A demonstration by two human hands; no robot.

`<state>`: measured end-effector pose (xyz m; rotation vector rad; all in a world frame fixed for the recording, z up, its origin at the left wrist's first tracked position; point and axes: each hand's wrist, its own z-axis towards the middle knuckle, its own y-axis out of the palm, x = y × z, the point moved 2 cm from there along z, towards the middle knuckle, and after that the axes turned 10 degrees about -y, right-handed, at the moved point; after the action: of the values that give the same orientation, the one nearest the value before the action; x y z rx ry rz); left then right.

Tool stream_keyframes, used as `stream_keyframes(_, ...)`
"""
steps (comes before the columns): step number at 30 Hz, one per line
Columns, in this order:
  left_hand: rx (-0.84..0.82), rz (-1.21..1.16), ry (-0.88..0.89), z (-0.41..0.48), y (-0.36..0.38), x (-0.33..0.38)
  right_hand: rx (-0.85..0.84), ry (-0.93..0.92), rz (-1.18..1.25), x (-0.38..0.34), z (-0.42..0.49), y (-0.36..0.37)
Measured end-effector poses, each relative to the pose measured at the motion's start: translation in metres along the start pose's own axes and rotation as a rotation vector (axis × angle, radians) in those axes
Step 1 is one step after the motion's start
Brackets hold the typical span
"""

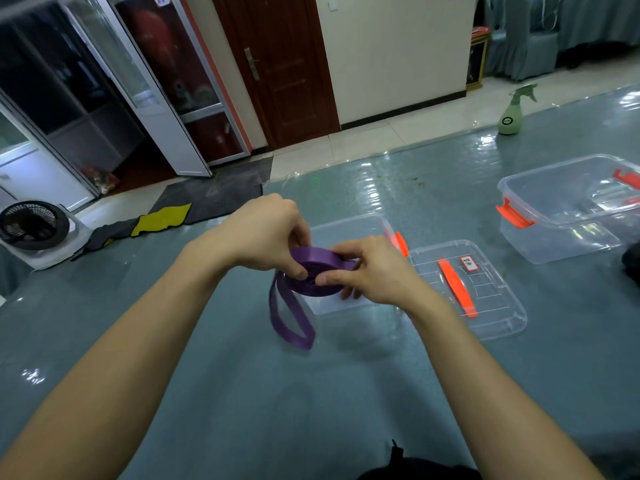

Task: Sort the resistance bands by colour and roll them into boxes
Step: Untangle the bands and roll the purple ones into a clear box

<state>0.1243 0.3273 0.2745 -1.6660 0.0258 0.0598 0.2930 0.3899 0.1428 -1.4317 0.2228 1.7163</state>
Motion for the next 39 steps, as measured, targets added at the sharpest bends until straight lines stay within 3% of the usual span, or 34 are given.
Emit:
stream_keyframes(4,-0.032,0.035,-0.012,0.0,-0.005,-0.001,-0.02,0.024,-0.002,-0.003,-0.001,0.001)
stream_keyframes(11,-0.027,0.044,0.035,-0.001,0.0,-0.004,-0.038,-0.055,-0.209,-0.014,0.007,0.005)
stream_keyframes(14,-0.023,-0.3,0.006,-0.003,0.003,-0.022,0.042,-0.055,-0.052,-0.013,0.006,-0.005)
stream_keyframes(19,0.068,-0.965,-0.031,-0.01,0.023,-0.048,0.222,-0.051,0.442,-0.009,0.005,-0.018)
stream_keyframes(26,0.157,-1.189,-0.052,-0.008,0.047,-0.041,0.31,-0.059,0.693,0.0,0.007,-0.015)
stream_keyframes(32,0.209,-1.109,-0.117,-0.013,0.053,-0.054,0.236,-0.037,0.732,0.011,0.011,0.006)
stream_keyframes(34,0.154,-1.046,-0.137,-0.016,0.056,-0.063,0.157,-0.009,0.62,0.013,0.012,0.01)
stream_keyframes(39,0.0,-0.552,-0.164,-0.019,0.065,-0.08,0.038,0.066,0.23,0.017,0.027,0.028)
